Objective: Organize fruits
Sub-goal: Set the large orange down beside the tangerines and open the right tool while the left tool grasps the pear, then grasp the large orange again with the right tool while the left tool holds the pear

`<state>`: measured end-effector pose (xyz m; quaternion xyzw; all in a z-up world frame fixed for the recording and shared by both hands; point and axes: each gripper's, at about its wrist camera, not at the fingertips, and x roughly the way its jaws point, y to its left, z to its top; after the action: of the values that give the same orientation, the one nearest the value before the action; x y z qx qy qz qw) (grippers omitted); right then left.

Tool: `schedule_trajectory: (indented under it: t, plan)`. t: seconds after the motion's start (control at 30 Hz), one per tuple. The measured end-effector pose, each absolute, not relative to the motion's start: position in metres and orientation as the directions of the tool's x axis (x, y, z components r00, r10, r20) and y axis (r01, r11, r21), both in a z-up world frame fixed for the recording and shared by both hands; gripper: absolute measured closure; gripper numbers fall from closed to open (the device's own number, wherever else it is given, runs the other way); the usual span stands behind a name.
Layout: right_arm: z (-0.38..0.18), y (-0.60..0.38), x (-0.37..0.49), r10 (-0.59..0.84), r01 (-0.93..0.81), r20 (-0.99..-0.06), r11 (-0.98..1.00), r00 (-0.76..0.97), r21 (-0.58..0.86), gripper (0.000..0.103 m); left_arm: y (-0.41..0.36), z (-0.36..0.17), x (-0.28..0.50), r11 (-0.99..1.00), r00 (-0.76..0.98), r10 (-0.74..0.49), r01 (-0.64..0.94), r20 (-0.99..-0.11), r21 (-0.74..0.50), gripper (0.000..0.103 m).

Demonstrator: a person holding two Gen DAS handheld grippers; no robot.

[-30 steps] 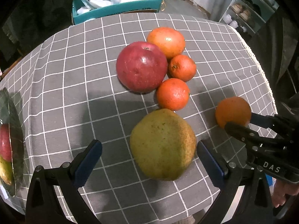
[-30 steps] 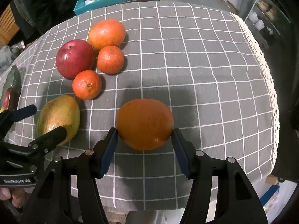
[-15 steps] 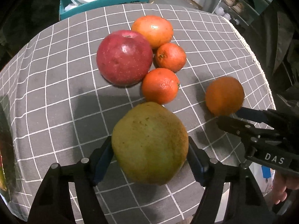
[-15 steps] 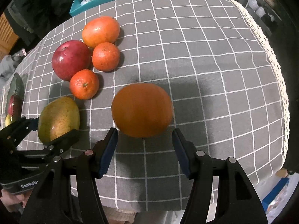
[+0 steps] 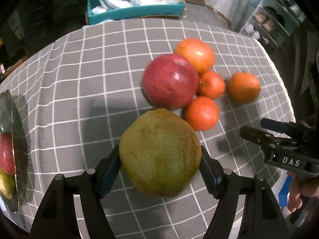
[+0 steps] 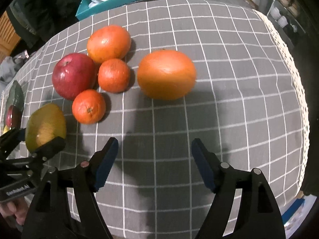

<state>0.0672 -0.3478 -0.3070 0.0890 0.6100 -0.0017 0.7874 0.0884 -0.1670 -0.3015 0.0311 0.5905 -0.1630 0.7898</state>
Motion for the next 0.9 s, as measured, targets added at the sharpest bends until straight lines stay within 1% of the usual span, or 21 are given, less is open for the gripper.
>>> schedule_trajectory:
  t: [0.33, 0.4, 0.53, 0.9]
  plan:
    - [-0.289, -0.365, 0.098, 0.057, 0.126, -0.952, 0.987, 0.300, 0.098, 0.026, -0.147, -0.295, 0.109, 0.962, 0.283, -0.207, 0.233, -0.937, -0.142, 0.028]
    - [-0.293, -0.368, 0.104, 0.057, 0.133, -0.955, 0.986, 0.291, 0.099, 0.026, -0.146, -0.295, 0.113, 0.963, 0.285, -0.210, 0.223, -0.935, -0.148, 0.028]
    - [-0.307, -0.372, 0.108, 0.103, 0.144, -0.955, 0.978, 0.279, 0.148, 0.026, -0.145, -0.295, 0.116, 0.963, 0.286, -0.214, 0.219, -0.934, -0.154, 0.028]
    - [-0.331, -0.357, 0.132, 0.107, 0.133, -0.958, 0.980, 0.268, 0.147, 0.026, -0.150, -0.300, 0.122, 0.965, 0.287, -0.199, 0.222, -0.937, -0.137, 0.028]
